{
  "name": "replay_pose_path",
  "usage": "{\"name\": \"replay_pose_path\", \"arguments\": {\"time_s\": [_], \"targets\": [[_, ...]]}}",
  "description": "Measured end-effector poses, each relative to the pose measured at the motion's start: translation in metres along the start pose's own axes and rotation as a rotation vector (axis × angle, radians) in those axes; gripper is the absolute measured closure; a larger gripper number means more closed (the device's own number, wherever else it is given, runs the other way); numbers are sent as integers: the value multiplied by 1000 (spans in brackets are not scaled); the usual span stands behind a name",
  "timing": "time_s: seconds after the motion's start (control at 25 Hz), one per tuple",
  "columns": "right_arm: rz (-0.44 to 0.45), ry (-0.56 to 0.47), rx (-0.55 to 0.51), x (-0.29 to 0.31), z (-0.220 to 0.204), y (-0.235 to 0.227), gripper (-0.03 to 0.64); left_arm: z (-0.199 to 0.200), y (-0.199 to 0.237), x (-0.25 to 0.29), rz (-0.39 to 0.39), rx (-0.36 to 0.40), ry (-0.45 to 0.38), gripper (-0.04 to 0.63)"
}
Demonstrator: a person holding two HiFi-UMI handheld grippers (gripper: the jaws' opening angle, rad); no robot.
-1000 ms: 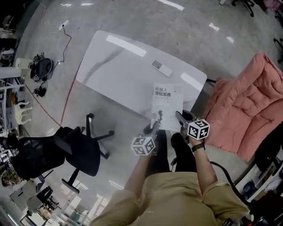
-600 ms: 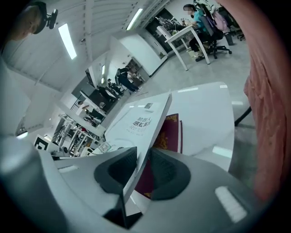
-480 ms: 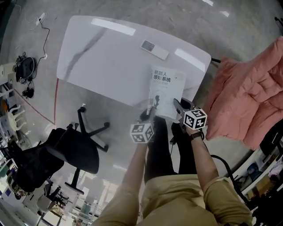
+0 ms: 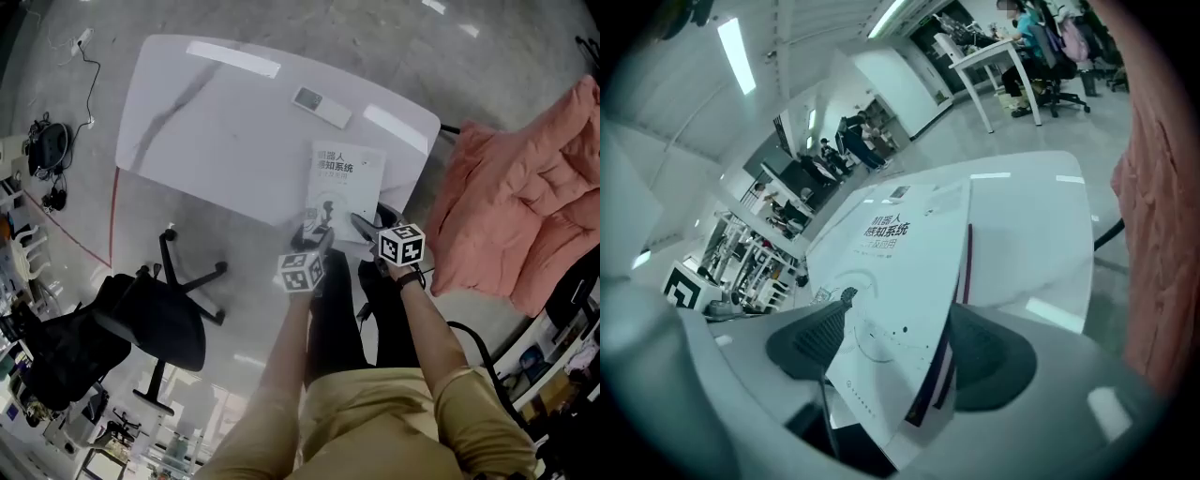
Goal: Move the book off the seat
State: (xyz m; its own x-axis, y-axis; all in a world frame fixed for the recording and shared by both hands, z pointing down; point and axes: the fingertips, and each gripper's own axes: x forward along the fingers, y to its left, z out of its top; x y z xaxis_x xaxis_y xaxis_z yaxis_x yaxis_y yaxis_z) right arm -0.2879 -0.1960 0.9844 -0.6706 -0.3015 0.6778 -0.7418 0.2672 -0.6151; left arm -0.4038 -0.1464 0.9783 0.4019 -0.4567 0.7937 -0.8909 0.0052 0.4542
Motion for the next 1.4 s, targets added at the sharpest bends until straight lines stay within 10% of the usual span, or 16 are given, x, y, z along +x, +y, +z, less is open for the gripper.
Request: {"name": "replay_pose_path", "arguments": {"time_s": [0.56, 1.4], "targets": [[-45, -188, -228, -126, 97, 84, 279, 107, -80, -110, -12, 115, -231, 238], [11, -727, -612, -431, 224, 312, 519, 232, -312, -408, -18, 431, -819, 505]]}}
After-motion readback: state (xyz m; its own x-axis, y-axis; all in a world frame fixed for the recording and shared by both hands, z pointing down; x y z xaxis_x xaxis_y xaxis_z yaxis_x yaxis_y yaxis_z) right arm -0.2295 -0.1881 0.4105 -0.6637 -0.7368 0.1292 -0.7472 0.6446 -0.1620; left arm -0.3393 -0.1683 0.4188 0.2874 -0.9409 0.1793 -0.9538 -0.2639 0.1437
